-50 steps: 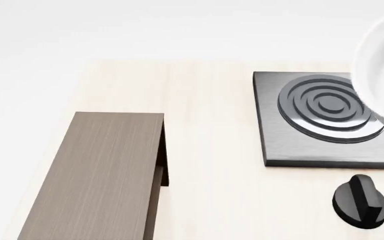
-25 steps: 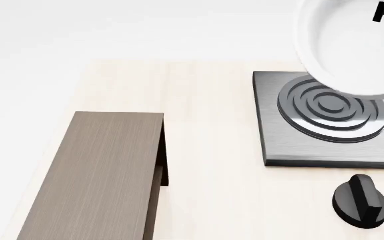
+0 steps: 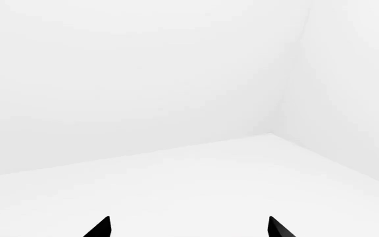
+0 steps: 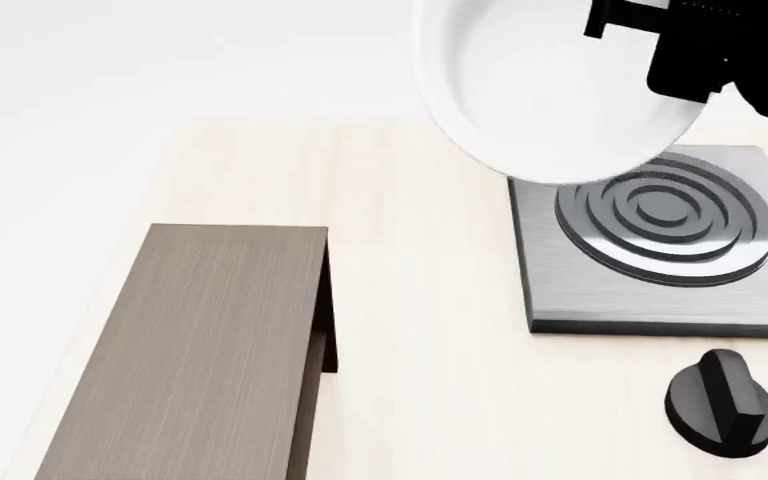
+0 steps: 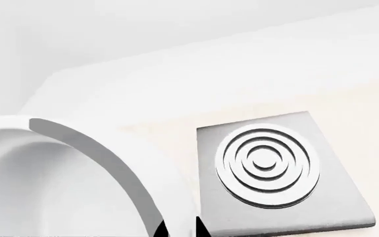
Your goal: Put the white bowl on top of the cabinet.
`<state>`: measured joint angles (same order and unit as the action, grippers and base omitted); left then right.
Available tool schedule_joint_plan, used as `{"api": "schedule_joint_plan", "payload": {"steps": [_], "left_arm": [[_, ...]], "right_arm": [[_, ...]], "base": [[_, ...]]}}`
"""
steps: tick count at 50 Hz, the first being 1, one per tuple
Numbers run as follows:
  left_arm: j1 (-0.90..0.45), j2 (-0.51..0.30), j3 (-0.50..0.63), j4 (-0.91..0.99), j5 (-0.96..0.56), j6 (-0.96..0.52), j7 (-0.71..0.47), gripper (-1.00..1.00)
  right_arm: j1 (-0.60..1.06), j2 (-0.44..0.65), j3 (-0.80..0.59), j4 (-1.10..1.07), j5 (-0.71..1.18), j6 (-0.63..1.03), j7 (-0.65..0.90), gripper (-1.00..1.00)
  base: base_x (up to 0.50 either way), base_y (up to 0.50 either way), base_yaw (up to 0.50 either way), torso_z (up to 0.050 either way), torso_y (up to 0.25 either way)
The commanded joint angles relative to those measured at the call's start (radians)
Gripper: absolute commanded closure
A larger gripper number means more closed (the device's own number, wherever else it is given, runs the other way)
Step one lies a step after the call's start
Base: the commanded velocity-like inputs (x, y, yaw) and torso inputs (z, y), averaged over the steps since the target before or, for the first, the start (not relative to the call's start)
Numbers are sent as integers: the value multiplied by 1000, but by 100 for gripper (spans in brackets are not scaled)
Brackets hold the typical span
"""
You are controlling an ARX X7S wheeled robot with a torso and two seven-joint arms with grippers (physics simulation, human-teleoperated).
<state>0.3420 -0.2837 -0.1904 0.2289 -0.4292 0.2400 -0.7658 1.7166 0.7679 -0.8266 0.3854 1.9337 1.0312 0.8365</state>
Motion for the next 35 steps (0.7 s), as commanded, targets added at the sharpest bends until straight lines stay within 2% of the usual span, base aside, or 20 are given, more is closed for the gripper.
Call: {"api": "schedule_joint_plan", "payload": {"steps": [1,18,35], "left_arm": [[0,-1,1,-2,-2,2,-1,-100],[-1,-4,3,-3,-2,2,-4,-100],[6,-6,3,0,-2,5,-7,-100]], "right_arm": [[13,-54,29,28,-3,-6,-73,100],[2,-222,-1,183,-23,-42,-166,100],[-19,-378,-48,218,63,19,-87,100]], "base": [[0,0,0,0,0],[0,0,0,0,1],[0,0,0,0,1]]}}
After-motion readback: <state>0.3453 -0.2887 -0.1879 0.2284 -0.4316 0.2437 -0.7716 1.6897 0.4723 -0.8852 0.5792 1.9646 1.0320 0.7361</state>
